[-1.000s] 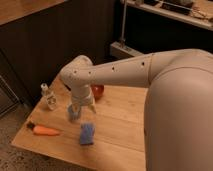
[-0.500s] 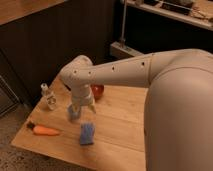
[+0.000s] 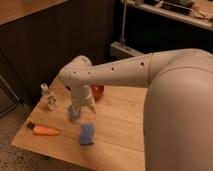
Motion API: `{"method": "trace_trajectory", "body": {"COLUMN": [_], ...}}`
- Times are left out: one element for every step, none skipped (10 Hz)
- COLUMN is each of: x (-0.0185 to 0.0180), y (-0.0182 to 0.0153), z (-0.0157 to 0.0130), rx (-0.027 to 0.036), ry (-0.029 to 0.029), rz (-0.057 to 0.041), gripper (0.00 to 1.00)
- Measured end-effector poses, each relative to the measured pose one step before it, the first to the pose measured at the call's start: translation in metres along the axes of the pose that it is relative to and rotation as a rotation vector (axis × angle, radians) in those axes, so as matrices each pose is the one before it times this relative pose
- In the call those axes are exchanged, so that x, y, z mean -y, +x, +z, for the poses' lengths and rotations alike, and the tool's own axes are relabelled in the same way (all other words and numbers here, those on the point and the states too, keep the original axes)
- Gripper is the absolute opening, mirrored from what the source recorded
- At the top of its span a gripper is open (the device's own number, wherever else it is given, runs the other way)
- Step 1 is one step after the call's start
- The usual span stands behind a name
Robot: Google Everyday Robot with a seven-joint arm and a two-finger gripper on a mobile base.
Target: Place the pepper on the white sponge
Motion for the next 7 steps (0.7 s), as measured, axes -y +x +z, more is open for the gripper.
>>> {"method": "trace_trajectory", "body": {"x": [-0.01441, -0.01446, -0.02430, -0.02774, -0.01623, -0.01878, -0.02248], "y": [0.00350, 0.00362, 0.00653, 0.00428, 0.00164, 0.00093, 0.00100], "z": [0.00314, 0.00320, 0.00693, 0.00497, 0.00286, 0.00462, 0.00640], "rx": [0.00866, 0.00970, 0.00682, 0.00372, 0.00392, 0.00525, 0.00173], "ry": [0.01205, 0.01194, 0.02269, 0.00666, 0.00329, 0.00315, -0.00080], "rz": [-0.04773, -0.04873, -0.07807, -0.06854, -0.04238, -0.05454, -0.06657], "gripper": [0.65, 0.65, 0.65, 0.65, 0.65, 0.65, 0.65]}}
